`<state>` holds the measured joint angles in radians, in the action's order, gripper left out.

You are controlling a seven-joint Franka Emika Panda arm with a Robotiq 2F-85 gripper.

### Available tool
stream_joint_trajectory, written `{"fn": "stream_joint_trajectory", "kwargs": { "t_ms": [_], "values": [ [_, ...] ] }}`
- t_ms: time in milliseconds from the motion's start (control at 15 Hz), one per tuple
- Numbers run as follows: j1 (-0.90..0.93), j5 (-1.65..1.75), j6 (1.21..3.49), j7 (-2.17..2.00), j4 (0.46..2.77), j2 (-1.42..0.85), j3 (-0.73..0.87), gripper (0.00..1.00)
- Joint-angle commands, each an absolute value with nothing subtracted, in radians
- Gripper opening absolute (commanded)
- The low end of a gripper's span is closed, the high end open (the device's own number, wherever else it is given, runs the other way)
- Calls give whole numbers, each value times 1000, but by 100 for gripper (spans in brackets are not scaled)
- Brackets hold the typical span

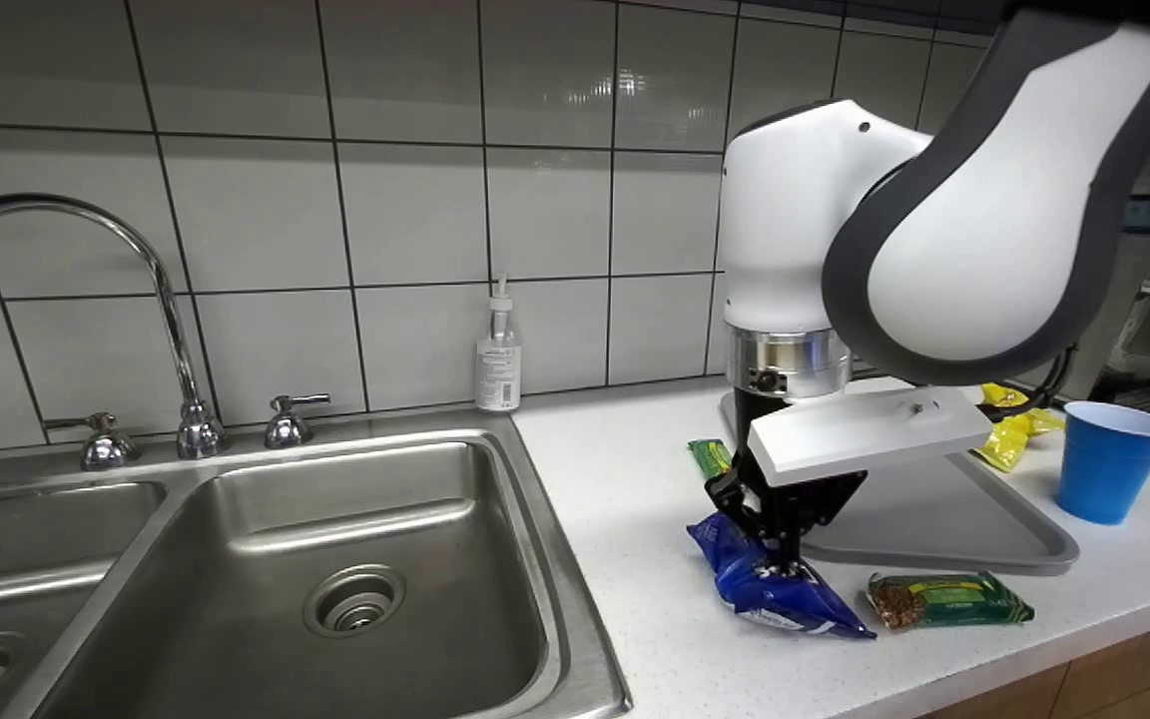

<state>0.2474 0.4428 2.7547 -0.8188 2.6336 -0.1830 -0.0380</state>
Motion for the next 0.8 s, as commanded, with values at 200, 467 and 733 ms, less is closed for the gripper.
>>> {"fn": "stream_joint_trajectory", "kwargs": {
  "t_ms": [200, 467, 733],
  "values": [
    [258, 474, 2768, -855, 2641, -167, -27, 0],
    [253, 467, 2781, -845, 2658, -125, -29, 0],
    [246, 459, 2790, -838, 2664, -78, -27, 0]
  ]
}}
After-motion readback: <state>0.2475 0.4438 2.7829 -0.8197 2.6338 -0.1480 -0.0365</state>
